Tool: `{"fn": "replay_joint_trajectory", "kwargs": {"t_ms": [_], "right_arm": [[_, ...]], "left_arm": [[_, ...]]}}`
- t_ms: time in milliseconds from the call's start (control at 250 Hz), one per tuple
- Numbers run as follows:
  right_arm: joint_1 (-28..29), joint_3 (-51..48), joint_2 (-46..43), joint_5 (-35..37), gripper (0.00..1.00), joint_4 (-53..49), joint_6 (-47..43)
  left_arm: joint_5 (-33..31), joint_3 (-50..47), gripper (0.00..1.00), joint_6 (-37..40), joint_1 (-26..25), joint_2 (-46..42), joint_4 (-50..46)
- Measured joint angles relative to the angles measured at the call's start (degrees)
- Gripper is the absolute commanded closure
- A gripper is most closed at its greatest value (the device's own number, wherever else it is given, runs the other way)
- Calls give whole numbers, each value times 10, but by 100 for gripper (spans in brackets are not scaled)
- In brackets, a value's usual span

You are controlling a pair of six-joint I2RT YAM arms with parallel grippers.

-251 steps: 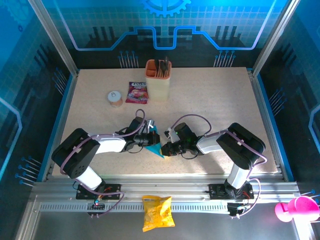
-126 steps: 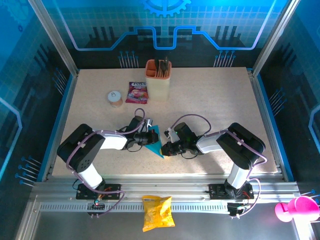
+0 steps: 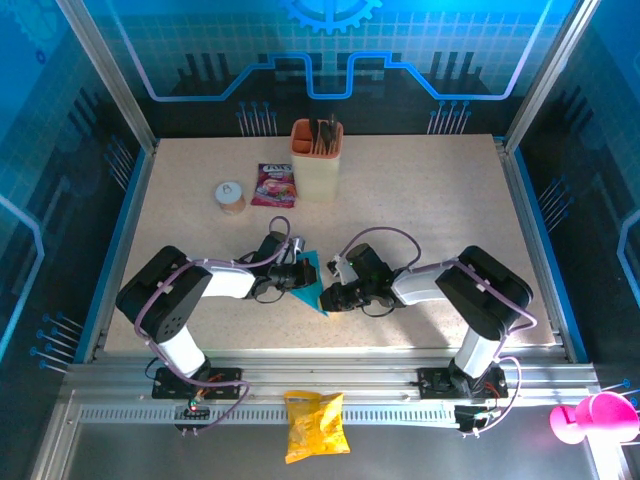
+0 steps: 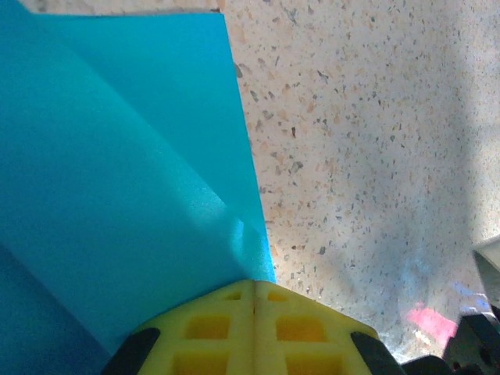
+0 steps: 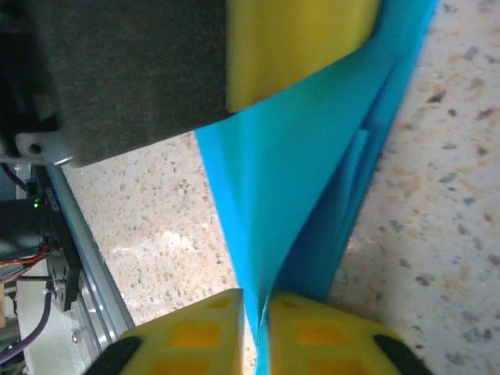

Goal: Fold a paper plane with a square sheet of paper (pick it up from the middle)
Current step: Fourth fold the wing at the center of the table.

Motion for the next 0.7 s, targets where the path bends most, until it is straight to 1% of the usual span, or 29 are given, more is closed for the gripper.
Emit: {"fn": "replay_joint_trajectory", "kwargs": {"t_ms": [128,240,360,527,699], "right_arm": [[0,-8,-40,24,80,-64,-8],[-1,-10,-74,39,87,-131,-15],[1,6,-81,47,91,-174,-21],[9,43,-81,57,96,-197,-22],[21,80,-80,61,96,-201,-22]], "left_arm": [[-1,2,100,7,1,3,1],[-1,3,100,8,1,4,2],[-1,3,100,8,2,4,2],[-1,3,100,9,2,5,2],[-1,6,100,10,3,8,3]]}}
